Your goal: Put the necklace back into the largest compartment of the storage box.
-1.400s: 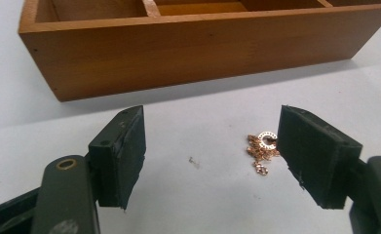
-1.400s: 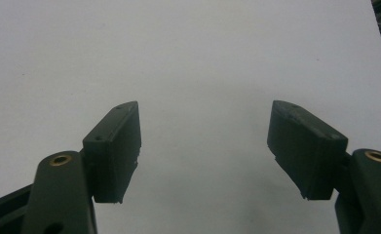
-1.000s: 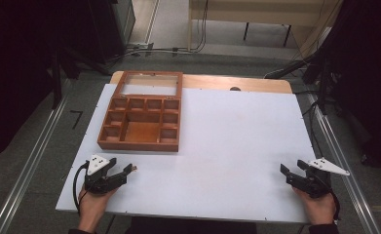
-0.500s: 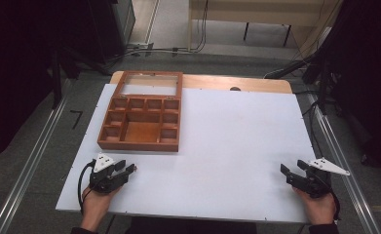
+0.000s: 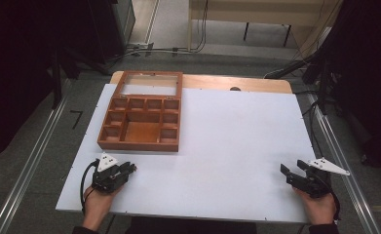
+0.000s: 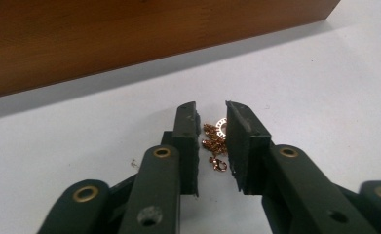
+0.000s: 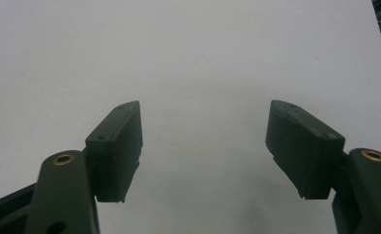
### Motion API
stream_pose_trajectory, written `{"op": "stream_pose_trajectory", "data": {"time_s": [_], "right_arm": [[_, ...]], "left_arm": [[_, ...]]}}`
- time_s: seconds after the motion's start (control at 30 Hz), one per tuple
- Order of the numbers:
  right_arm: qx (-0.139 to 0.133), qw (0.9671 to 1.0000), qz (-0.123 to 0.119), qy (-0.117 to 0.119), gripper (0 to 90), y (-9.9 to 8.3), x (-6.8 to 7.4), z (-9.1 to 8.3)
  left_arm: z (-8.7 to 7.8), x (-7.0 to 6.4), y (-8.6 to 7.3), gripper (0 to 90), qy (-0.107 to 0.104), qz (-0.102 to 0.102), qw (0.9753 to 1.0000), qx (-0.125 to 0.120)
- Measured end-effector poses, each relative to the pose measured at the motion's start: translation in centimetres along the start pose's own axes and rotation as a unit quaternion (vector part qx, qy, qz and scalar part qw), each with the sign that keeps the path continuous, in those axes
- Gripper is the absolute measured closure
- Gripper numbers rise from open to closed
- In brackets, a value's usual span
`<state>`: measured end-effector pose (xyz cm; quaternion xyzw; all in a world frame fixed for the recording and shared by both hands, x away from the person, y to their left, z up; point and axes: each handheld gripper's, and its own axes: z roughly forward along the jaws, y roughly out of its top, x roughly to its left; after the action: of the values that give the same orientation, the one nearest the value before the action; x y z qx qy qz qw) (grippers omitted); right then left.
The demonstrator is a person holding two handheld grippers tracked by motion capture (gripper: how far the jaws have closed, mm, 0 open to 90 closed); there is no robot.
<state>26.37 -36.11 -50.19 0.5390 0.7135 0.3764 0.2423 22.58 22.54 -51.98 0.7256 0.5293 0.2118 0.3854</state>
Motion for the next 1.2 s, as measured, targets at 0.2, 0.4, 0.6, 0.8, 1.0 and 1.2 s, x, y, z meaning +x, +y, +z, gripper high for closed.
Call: {"op": "stream_pose_trajectory", "data": {"time_s": [0.2,0.4,0.6,0.8,1.0,1.2], "right_arm": [[0.000,1.0000,0.001,0.001,27.9,0.0,0.0,0.0],[-0.002,1.0000,0.002,0.001,27.9,0.0,-0.1,0.0],[-0.002,1.0000,0.003,0.000,27.9,0.0,-0.1,0.0],[-0.003,1.0000,0.004,0.001,27.9,0.0,-0.1,-0.1],[-0.003,1.0000,0.005,0.001,27.9,0.0,-0.1,-0.1],[-0.005,1.0000,0.006,0.001,27.8,0.0,-0.1,-0.2]], "left_arm": [[0.0,-0.2,0.0,85.0,0.002,0.004,1.0000,0.005],[-0.5,-0.2,0.3,86.1,-0.004,-0.002,1.0000,-0.003],[-1.0,-0.2,0.5,86.1,-0.010,-0.006,0.9998,-0.016],[-1.6,-0.3,1.0,86.1,-0.017,-0.008,0.9994,-0.028],[-2.2,-0.3,1.6,86.1,-0.020,-0.010,0.9990,-0.038],[-2.5,-0.5,2.4,86.1,-0.020,-0.008,0.9987,-0.046]]}}
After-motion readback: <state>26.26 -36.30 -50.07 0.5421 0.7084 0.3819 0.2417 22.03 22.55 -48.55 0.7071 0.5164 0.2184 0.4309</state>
